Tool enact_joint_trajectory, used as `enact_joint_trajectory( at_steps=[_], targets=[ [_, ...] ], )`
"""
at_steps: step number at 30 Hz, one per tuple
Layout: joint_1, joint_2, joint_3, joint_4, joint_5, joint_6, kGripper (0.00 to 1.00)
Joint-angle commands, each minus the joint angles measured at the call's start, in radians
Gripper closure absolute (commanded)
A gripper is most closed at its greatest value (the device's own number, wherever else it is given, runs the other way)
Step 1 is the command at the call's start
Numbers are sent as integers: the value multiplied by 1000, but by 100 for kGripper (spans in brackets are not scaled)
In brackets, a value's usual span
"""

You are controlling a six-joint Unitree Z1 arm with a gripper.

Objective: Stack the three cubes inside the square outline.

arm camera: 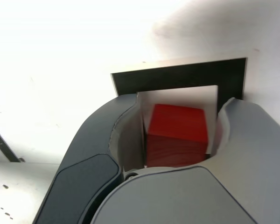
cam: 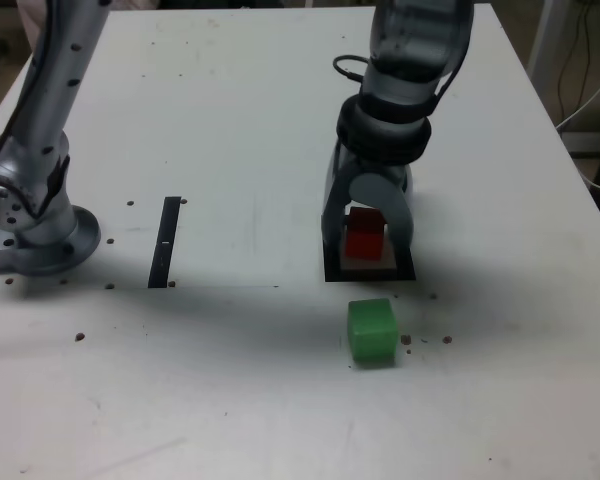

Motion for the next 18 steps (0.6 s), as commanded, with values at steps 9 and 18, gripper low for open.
enact_joint_trajectory(
  at_steps=[9,18],
  targets=[
    [2,-39,2,37,22,-33,1],
    [5,-84,14,47,25,-33,1]
  ],
)
